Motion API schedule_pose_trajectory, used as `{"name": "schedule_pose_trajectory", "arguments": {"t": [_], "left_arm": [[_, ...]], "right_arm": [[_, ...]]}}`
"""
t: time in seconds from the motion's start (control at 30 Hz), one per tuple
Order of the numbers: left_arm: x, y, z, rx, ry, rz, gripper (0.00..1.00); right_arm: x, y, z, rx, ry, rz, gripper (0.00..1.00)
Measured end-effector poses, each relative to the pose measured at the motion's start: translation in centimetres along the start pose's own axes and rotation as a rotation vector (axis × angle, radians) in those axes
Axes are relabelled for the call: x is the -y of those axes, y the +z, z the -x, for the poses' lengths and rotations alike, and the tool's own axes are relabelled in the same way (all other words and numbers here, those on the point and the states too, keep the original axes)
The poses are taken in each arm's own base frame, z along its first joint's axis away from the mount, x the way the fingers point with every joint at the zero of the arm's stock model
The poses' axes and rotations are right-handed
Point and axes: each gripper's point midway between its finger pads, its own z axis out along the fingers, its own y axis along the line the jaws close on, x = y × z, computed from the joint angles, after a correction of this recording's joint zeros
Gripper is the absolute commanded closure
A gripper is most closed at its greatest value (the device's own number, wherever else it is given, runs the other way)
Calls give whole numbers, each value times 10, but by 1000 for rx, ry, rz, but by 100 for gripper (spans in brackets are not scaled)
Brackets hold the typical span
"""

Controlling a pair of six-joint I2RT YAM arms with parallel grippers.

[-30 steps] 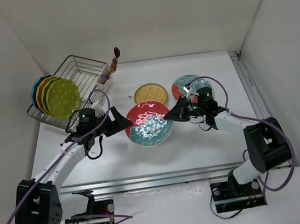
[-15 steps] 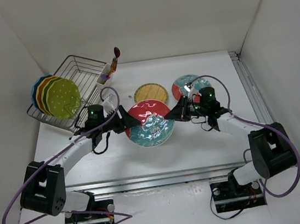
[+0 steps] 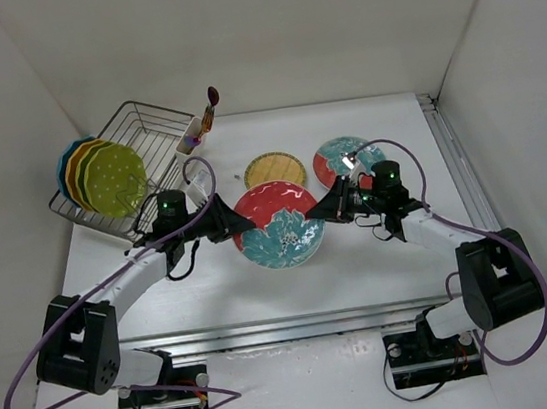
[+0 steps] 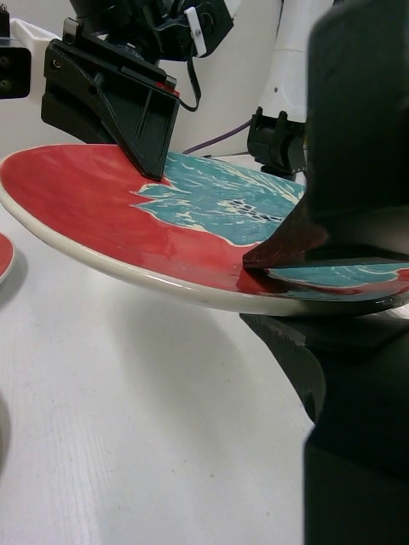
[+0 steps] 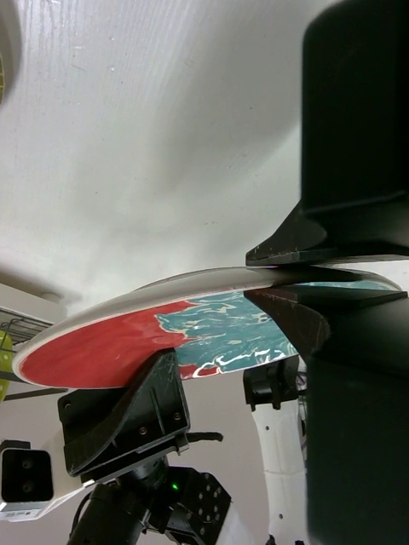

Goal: Load the bowls into the dish rack

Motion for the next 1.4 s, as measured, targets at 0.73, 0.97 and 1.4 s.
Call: {"name": "schedule_pose_trajectory", "arguments": {"t": [0.73,0.97,1.4], "left_arm": [[8,9,3,-45,12,-19,84],[7,10,1,-75,37,10,83],[10,11,-3,-96,48,-6,100]], "right_arm": [[1,-5,5,24,-31,0,100],[0,-6,5,23,-38,4,100],[2,-7,6,29,-52,-3,74]]}}
